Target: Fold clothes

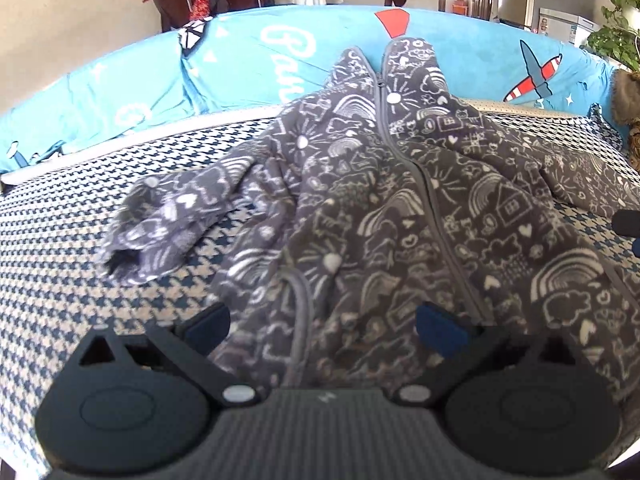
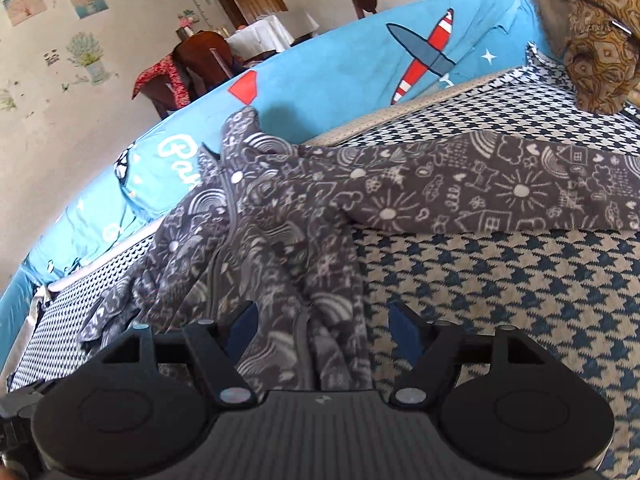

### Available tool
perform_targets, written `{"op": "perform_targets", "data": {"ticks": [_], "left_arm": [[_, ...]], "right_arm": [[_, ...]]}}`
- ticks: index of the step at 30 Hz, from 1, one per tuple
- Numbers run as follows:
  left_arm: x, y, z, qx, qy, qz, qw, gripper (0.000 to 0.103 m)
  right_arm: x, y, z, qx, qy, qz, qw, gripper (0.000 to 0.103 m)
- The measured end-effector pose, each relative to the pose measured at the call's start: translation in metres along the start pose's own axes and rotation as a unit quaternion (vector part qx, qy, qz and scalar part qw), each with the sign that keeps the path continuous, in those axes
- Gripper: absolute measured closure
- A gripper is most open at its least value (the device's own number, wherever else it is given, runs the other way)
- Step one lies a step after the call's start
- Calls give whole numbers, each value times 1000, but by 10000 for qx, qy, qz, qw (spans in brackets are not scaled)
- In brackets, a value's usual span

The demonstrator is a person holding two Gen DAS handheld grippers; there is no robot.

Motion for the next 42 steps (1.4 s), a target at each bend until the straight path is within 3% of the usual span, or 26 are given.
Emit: {"op": "perform_targets", "data": {"ticks": [7,12,25,33,42], "left_arm": [[-25,-14,-33,-4,165,32,9999,0],[-45,-23,-54,47,229,11,9997,0],[-91,-35,-76,134,-42,86,9999,0],[-97,-47,-68,282,-126,-14,9995,0],[-102,-57,-55,278,-212,-207,9992,0]], "right_arm": [[-28,-34,-27,420,232,-620,9969,30],[-52,-48,-37,570,173,-802,9950,30],[-110,-59,-68,923,-98,-1042,9902,30],[-132,-53,-64,537,-249,-1297,9898,30],[-127,-40,-53,-79,-74,-1311,9913,30]]}}
Point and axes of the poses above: each gripper's, at about its wrist camera, not at the fingertips, and z roughly the way its jaws point, y to its right, x to its top, the point moved 10 cm from there along z, roughly the way its jaws point, and after that the axes turned 8 degrees about -x, right-handed, at the moved point
